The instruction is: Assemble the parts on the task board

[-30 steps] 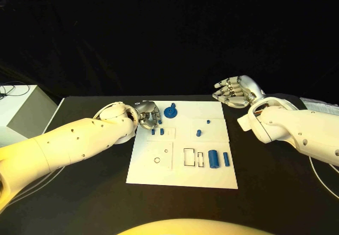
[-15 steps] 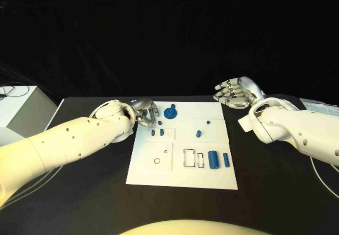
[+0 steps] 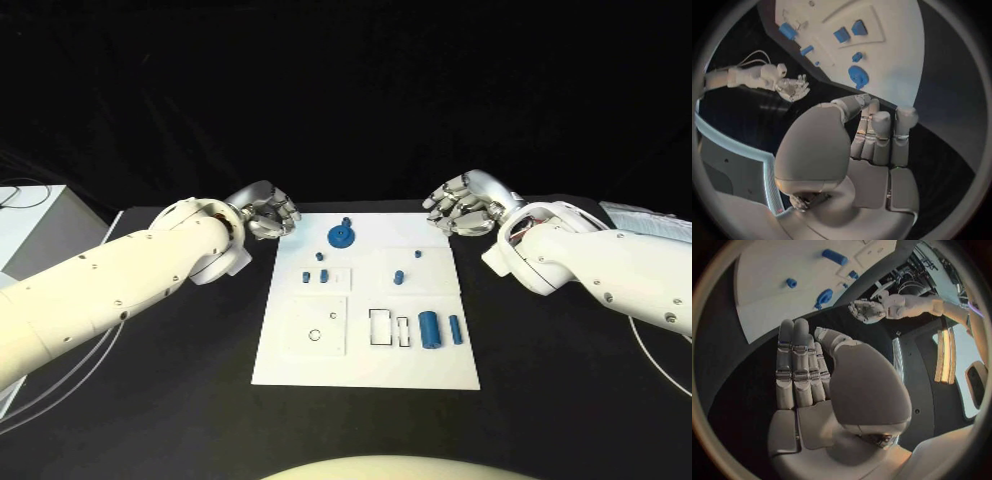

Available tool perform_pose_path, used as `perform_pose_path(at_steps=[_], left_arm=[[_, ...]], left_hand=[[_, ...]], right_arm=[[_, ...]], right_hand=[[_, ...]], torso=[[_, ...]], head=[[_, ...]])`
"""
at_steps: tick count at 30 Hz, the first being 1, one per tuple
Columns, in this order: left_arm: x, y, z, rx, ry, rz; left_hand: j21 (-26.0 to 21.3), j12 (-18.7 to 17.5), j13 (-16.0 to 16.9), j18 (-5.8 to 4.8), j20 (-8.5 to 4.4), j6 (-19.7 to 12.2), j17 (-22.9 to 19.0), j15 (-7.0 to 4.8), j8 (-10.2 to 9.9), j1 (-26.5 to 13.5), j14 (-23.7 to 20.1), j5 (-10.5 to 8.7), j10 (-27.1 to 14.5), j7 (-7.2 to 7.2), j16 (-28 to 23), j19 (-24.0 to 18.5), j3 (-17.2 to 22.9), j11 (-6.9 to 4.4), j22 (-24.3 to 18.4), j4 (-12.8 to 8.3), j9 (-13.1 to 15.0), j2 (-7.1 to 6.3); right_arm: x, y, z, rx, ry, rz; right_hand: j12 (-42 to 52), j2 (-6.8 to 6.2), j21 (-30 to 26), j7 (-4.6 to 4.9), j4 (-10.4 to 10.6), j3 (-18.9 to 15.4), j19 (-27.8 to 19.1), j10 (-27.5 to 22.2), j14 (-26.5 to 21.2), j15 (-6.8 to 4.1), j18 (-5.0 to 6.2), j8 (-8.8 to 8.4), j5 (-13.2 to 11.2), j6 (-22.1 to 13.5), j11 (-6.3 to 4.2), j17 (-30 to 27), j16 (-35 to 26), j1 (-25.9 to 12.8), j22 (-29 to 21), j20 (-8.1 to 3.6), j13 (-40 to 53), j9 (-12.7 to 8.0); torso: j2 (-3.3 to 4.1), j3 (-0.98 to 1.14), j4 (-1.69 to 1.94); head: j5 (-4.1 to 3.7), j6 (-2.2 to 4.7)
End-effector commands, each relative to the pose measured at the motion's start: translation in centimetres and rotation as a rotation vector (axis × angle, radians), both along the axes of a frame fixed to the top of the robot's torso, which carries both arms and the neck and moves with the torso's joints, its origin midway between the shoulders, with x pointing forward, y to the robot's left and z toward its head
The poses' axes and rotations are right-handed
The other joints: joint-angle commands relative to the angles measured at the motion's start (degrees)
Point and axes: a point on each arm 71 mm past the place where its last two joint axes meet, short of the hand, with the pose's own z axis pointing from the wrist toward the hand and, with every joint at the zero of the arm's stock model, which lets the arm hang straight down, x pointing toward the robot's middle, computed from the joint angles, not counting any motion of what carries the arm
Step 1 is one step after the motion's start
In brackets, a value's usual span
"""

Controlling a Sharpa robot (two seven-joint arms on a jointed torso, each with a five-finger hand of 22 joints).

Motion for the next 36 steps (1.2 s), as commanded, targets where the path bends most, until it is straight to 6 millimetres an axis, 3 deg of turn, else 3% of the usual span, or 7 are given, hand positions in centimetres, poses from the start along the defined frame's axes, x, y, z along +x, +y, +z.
perform_pose_path(at_steps=[1, 3, 6, 7, 11, 17, 36], left_arm=[[-0.3, 0.6, 0.3, -0.451, 0.141, 0.040], [-0.5, 0.9, 0.5, -0.568, 0.176, 0.029], [-1.3, 1.3, 0.6, -0.723, 0.214, 0.001], [-1.8, 1.4, 0.6, -0.779, 0.225, -0.016], [-2.7, 1.5, 0.8, -0.872, 0.233, -0.055], [-4.0, 1.3, 0.8, -0.929, 0.234, -0.093], [-4.9, 1.0, 0.9, -0.985, 0.229, -0.095]], left_hand=[[-5.2, 0.4, 0.0, 1.64, 0.12, 0.1, -7.3, 0.07, 0.3, -0.8, -4.4, 0.09, -0.6, 0.31, -4.3, -5.0, -0.2, 0.05, -5.9, 0.3, 0.0, 0.03], [-9.8, 0.9, 0.0, 2.64, 0.25, 0.2, -10.8, 0.12, 0.4, -1.6, -7.0, 0.11, -0.3, 0.33, -7.0, -9.2, -1.1, -0.02, -10.8, 0.7, 0.0, 0.07], [-13.5, 0.0, -0.8, 2.64, 0.31, 1.2, -12.4, 0.00, 1.0, -3.0, -9.7, 0.12, 1.5, -0.14, -10.2, -10.8, -2.9, -0.57, -13.0, 1.8, 0.3, 0.08], [-16.0, -1.9, -1.9, 2.55, 0.48, 1.9, -13.4, 0.21, 1.2, -4.0, -11.6, -0.02, 2.6, -0.39, -12.4, -11.8, -3.8, -0.53, -14.5, 2.6, 0.4, -0.23], [-21.5, -7.6, -4.7, 2.47, 1.16, 2.9, -15.9, 0.84, 0.9, -4.6, -13.9, -0.31, 4.4, -0.39, -17.4, -12.7, -5.5, -0.07, -18.2, 4.0, 0.4, -0.68], [-26.4, -13.3, -6.8, 2.50, 1.45, 4.0, -18.1, 0.96, -0.1, -4.0, -13.2, -0.89, 7.9, -0.53, -22.2, -11.4, -7.1, -0.03, -21.7, 5.2, 0.2, -0.87], [-27.5, -16.0, -7.5, 2.43, 1.43, 3.4, -18.5, 1.25, -1.4, -3.2, -12.5, -0.85, 8.1, 0.31, -23.5, -10.3, -7.7, 0.54, -22.7, 5.2, -0.2, -0.96]], right_arm=[[-0.2, 0.8, -0.8, -0.251, 0.012, 0.100], [-0.2, 1.0, -1.0, -0.312, -0.001, 0.108], [-0.1, 1.1, -1.4, -0.409, -0.024, 0.112], [-0.1, 1.2, -1.6, -0.448, -0.034, 0.111], [-0.2, 1.4, -2.2, -0.523, -0.063, 0.106], [-0.3, 2.2, -2.9, -0.582, -0.086, 0.104], [-0.7, 4.4, -4.1, -0.617, -0.095, 0.133]], right_hand=[[-2.7, 0.78, 6.2, -0.40, -1.1, 0.5, -0.8, 2.5, 1.7, -0.75, 0.12, -1.13, -0.6, 1.6, -0.68, 5.0, 5.6, -1.1, 5.1, -1.24, 0.2, -0.6], [-3.7, 0.50, 9.2, -0.71, -1.2, 1.0, -0.3, 3.5, 2.8, -1.14, 0.30, -1.50, -0.7, 2.2, -0.86, 7.7, 9.5, -1.7, 7.4, -1.36, 0.4, -0.6], [-4.9, -0.15, 12.3, -1.04, -1.3, 2.2, 0.2, 4.5, 3.1, -1.40, 0.47, -1.97, -1.0, 2.7, -1.14, 11.4, 15.3, -2.4, 10.0, -1.41, 0.7, -0.5], [-5.6, -0.57, 14.3, -1.24, -1.2, 3.1, 0.7, 4.9, 3.2, -1.52, 0.48, -2.20, -1.4, 2.9, -1.31, 16.3, 22.1, -2.9, 11.8, -1.39, 0.9, -0.4], [-7.0, -1.35, 25.4, -1.45, -0.5, 4.5, 4.3, 3.2, 3.3, -1.58, -1.14, -2.32, -1.8, 3.3, -1.22, 25.0, 33.4, -4.1, 23.5, -1.00, 0.7, 0.1], [-7.1, -2.50, 36.1, -1.20, 0.1, 5.7, 7.6, 0.7, 4.0, -1.19, -2.92, -2.73, -2.1, 2.8, -0.69, 34.5, 45.3, -5.2, 35.1, -0.52, 0.2, 0.6], [-6.9, -3.17, 44.5, -0.59, 0.5, 6.4, 9.8, 0.4, 3.8, -0.78, -4.31, -3.12, -1.4, 2.3, -0.24, 39.1, 51.9, -5.7, 44.4, -0.08, 0.3, 1.3]], torso=[[0.07, -0.08, 0.01], [0.09, -0.12, -0.04], [0.09, -0.16, -0.03], [0.09, -0.13, 0.01], [0.08, -0.11, 0.09], [0.14, -0.18, 0.05], [0.22, -0.15, 0.10]], head=[[-1.44, 0.57], [-2.00, 0.84], [-2.90, 1.06], [-3.18, 1.23], [-3.78, 1.46], [-4.14, 1.56], [-3.78, 1.05]])
